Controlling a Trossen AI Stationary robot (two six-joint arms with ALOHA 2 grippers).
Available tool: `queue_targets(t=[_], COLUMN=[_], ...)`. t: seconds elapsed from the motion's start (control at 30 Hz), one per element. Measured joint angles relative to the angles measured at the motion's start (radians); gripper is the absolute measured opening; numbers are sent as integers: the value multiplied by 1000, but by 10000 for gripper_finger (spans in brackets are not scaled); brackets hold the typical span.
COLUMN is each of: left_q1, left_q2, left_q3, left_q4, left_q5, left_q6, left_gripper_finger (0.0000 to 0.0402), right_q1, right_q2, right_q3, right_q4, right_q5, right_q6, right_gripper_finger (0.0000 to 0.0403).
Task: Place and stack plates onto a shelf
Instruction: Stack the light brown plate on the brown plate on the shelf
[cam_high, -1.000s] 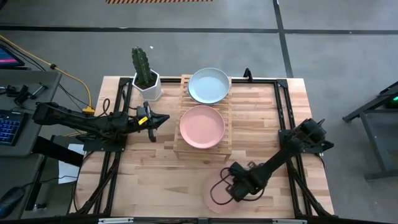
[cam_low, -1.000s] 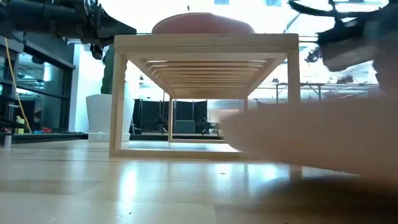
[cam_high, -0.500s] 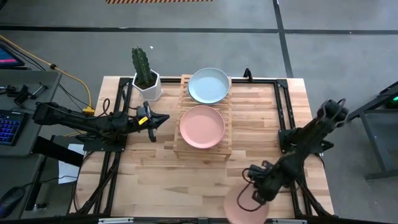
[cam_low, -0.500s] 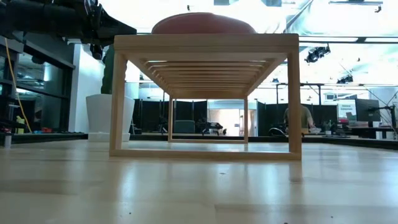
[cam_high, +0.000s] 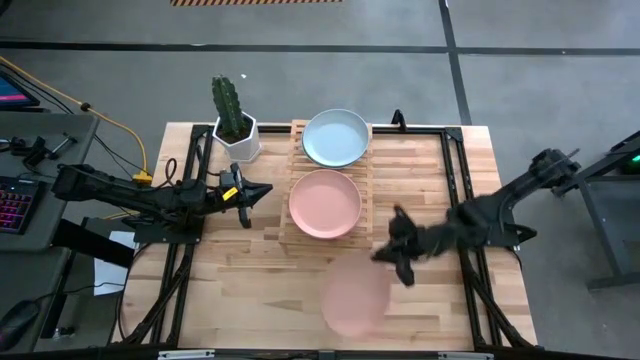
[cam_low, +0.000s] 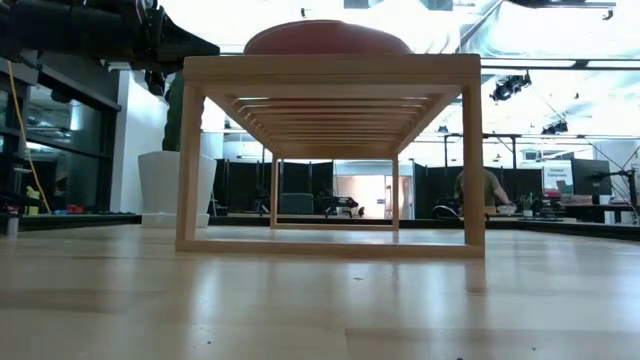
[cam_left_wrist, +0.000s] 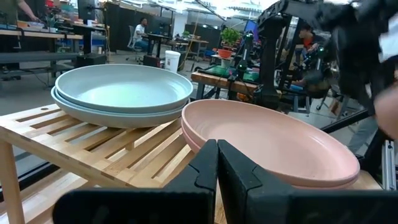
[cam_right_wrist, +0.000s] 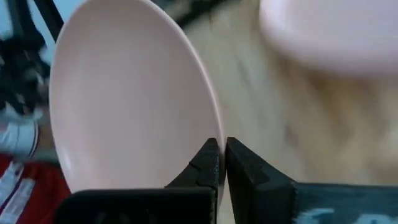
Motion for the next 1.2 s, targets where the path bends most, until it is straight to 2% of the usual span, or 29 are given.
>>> queue_targets(t=[0.13,0.23,0.37,0.53,0.67,0.83,1.2], left_q1=[0,0,-1,-1,-2,-2,-2], left_q2=[0,0,0,0,0,0,0], left_q3=[0,0,0,0,0,0,0], left_q4=[1,3,5,4,6,7,7], left_q5=[0,0,1,8,35,37,37], left_q6=[0,3,33,53,79,95,89], left_gripper_finger=[0,0,0,0,0,0,0], right_q1=[-124,-228,-372,-499,-554,-599,-633], right_q2=[-32,-28,2,70,133,183,197], right_q3=[112,184,225,226,226,226,226], right_q4=[3,-3,-10,-70,-95,-91,-94], right_q5=[34,92,137,61,-2,-31,-104], right_q6=[-203,-282,-287,-232,-211,-210,-216], right_gripper_finger=[0,0,0,0,0,0,0])
